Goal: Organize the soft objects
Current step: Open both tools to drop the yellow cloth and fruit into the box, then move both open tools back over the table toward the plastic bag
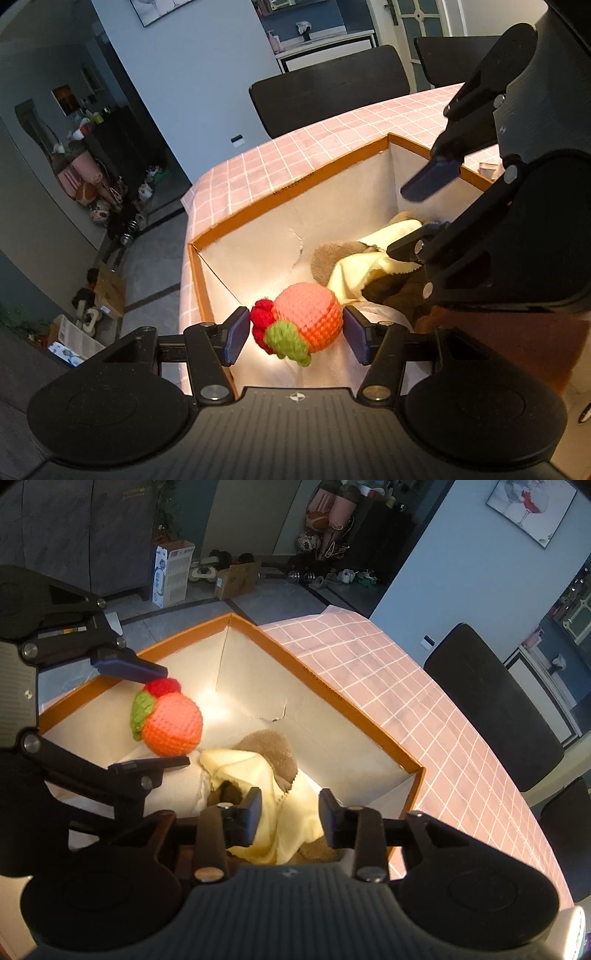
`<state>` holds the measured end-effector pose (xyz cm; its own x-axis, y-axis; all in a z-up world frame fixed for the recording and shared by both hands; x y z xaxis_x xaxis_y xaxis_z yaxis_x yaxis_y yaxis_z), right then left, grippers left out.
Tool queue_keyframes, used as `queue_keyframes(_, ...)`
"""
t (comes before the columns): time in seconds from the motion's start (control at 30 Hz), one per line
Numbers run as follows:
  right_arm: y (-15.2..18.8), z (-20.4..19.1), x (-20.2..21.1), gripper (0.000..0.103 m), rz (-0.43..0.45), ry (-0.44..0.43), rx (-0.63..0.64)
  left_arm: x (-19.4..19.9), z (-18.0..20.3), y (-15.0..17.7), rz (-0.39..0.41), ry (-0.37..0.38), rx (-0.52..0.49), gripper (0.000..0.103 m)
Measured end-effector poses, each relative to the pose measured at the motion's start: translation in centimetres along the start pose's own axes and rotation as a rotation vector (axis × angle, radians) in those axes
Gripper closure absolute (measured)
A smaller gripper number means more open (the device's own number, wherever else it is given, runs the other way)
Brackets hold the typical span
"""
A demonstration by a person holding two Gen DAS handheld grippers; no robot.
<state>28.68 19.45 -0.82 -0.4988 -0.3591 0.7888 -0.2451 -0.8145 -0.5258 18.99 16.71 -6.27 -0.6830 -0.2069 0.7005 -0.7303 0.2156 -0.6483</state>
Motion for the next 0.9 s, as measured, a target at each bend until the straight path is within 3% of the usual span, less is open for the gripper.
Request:
queue_keyframes(0.17, 0.2, -0.1, 0.7, 0.054, 0.012, 0.007, 0.011, 0.5, 0.3, 0.1, 0.001, -0.019, -0.019, 0.037)
queue_keyframes(0.3, 0.1, -0.2, 1.8, 0.044, 0.03, 0.018, 0.027, 1.2, 0.3, -0.2, 0.02, -0.012, -0.005, 0.034)
queue_keyframes(0.63, 0.9, -0.9, 5.8, 0.04, 0.106, 0.035, 0.068, 3.7, 0.8, -0.2, 0.073, -0.014, 0.015, 0.034)
queue_keyframes(0.9, 4.1, -1.6, 9.9, 0.037, 0.19, 0.048, 0.07, 6.7, 1.8, 0.3, 0.152, -0.012, 0.025, 0.034)
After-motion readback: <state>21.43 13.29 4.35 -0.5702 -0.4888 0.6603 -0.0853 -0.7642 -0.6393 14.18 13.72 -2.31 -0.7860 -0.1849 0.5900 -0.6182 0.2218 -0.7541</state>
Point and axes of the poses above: each gripper's, at about its wrist camera, not at the fingertips, and x roughly against the way its jaws point, z to its right, y to its underside, the point moved 5 cm from there along -x, roughly the way its jaws point, and after that the axes turned 4 degrees about x, right-handed, at the moved point
